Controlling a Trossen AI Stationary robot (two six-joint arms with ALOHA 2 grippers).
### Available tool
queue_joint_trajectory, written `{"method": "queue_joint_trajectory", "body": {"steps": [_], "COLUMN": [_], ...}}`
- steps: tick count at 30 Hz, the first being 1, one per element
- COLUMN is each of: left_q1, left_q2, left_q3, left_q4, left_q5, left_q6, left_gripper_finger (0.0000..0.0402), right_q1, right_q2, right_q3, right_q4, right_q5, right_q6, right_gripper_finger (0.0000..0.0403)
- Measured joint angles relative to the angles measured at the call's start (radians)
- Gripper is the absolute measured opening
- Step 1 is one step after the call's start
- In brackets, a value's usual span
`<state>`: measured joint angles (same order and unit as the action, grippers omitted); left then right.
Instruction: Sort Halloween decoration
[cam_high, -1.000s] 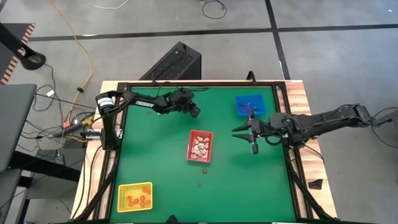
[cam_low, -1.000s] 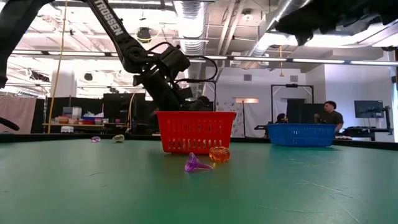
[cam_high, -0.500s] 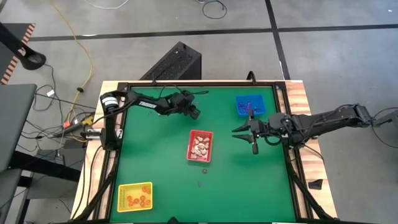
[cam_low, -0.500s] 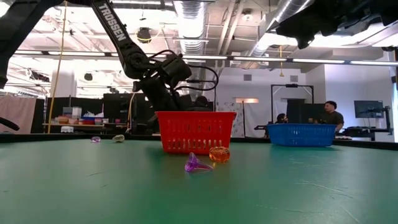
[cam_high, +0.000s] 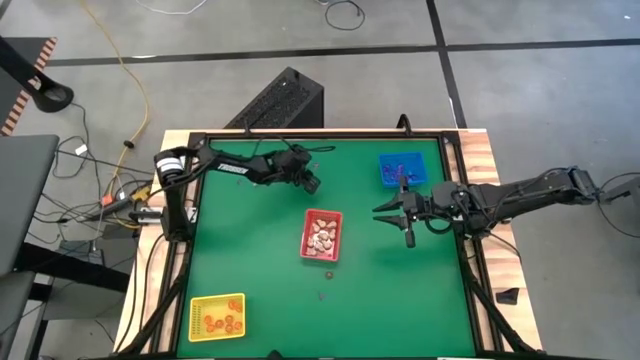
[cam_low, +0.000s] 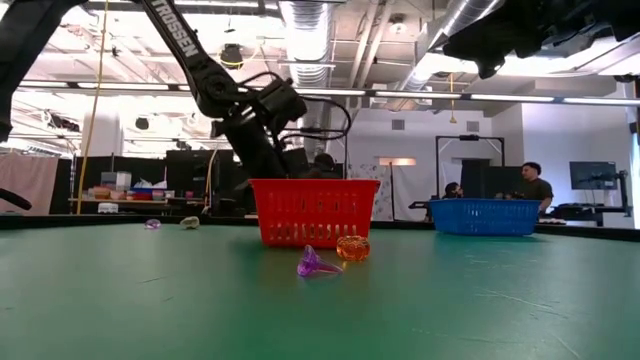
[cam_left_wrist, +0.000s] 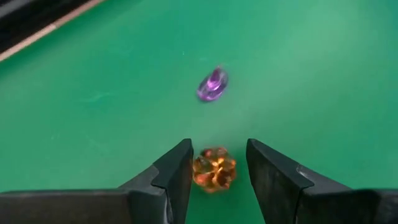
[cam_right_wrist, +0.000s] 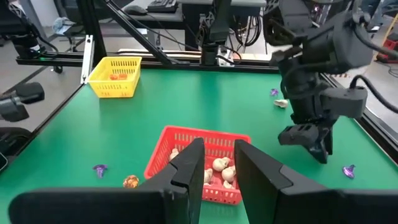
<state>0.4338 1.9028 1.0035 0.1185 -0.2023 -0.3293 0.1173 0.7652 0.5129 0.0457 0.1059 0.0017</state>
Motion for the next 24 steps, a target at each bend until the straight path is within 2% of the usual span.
{"method": "queue_joint_trajectory", "body": {"steps": [6, 12, 18, 24], "left_q1": [0.016, 0.036, 0.031, -0.010], "left_q2": [-0.075, -0.085, -0.085, -0.085], "left_q3": [0.001, 0.000, 0.000, 0.000], "left_q4": [-0.024, -0.069, -0.108, -0.103], "left_q5": [-0.002, 0.061, 0.063, -0.025], "left_q6": [-0.062, -0.098, -0.080, -0.030], "left_gripper_finger": [0.0145, 0.0165, 0.0185, 0.0188], "right_q1": [0.000, 0.000, 0.000, 0.000], "right_q2": [0.000, 0.000, 0.000, 0.000], "right_q3": [0.000, 0.000, 0.000, 0.000], "right_q4": [0.000, 0.000, 0.008, 0.018], "right_q5": [0.000, 0.000, 0.000, 0.000], "right_q6": [0.000, 0.020, 0.024, 0.025], "right_gripper_finger": [0.0119, 0.0119, 0.0119, 0.0119]}}
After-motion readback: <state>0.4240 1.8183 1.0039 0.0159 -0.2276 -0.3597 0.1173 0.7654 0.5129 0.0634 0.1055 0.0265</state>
